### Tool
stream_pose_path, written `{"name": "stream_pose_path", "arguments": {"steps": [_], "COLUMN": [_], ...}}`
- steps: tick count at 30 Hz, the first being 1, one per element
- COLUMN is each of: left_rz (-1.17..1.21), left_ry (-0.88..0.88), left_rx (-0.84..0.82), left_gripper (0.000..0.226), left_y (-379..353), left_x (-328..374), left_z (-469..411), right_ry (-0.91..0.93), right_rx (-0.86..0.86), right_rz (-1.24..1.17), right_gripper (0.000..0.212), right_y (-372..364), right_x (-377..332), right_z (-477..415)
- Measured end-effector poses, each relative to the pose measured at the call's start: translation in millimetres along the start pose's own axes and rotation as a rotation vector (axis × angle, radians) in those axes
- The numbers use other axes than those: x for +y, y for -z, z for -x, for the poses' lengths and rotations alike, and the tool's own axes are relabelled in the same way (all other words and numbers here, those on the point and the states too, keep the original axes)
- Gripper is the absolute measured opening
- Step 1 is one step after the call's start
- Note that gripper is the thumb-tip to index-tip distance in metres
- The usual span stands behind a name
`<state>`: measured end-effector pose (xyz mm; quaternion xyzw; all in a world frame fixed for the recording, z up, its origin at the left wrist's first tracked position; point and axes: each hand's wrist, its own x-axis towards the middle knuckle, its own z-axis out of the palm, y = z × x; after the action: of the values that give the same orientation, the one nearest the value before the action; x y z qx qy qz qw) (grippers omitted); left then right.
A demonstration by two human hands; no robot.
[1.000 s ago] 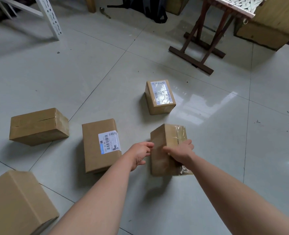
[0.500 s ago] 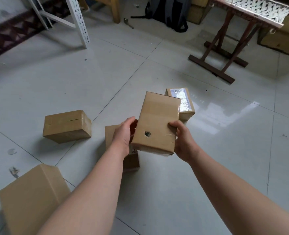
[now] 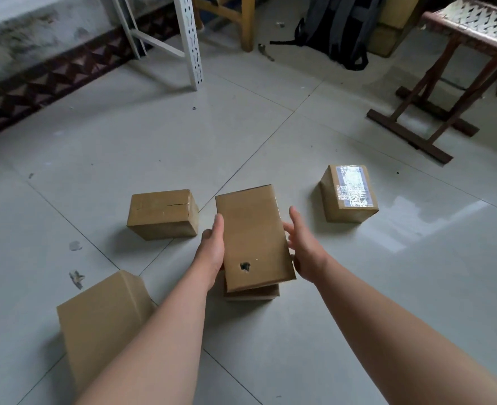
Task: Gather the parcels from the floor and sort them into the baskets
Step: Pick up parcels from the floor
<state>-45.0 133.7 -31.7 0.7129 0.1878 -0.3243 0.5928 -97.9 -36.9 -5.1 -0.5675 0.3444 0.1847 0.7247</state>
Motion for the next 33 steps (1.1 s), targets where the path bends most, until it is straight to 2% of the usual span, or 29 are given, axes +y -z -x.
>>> {"name": "stream_pose_path", "arguments": {"steps": [5,9,12,16,22,25,27,30,33], "left_rz": [0.188,0.33,0.34,0.258,0.109,0.048,0.082,0.128,0.132], "left_ry": [-0.246,-0.32,-0.278,-0.181,-0.091,-0.016,0.093,0.199,0.228], "left_rx": [0.075,0.11,0.101,0.108,0.153,0.111,0.002,-0.087,-0.083], "left_gripper": [0.063,0.054,0.051,0.049,0.028,0.036,0.054,0.066,0.067], "left_y": [-4.3,5.8,11.7,8.3,5.6,5.8,5.0,3.5,2.7], "left_x": [54.1,72.9,64.9,37.9,14.8,2.9,-3.4,-13.4,-17.2], "left_z": [15.1,13.6,12.5,9.4,3.5,1.6,2.1,-1.7,-7.7], "right_ry": [0.241,0.327,0.259,0.156,0.142,0.036,-0.097,-0.225,-0.234], "right_rx": [0.191,0.134,0.135,0.178,0.238,0.26,0.174,0.008,-0.121], "right_rz": [-0.133,-0.278,-0.367,-0.355,-0.197,-0.035,0.03,0.058,0.126], "right_gripper": [0.067,0.061,0.059,0.053,0.048,0.043,0.059,0.079,0.077], "right_y": [6.1,6.7,5.2,7.4,15.1,19.0,22.4,27.5,23.4], "right_x": [-38.3,-56.4,-49.8,-18.3,-2.6,7.4,18.8,40.4,49.6], "right_z": [-11.5,-8.4,-1.0,-0.4,-1.5,-9.9,-18.6,-38.9,-57.1]}}
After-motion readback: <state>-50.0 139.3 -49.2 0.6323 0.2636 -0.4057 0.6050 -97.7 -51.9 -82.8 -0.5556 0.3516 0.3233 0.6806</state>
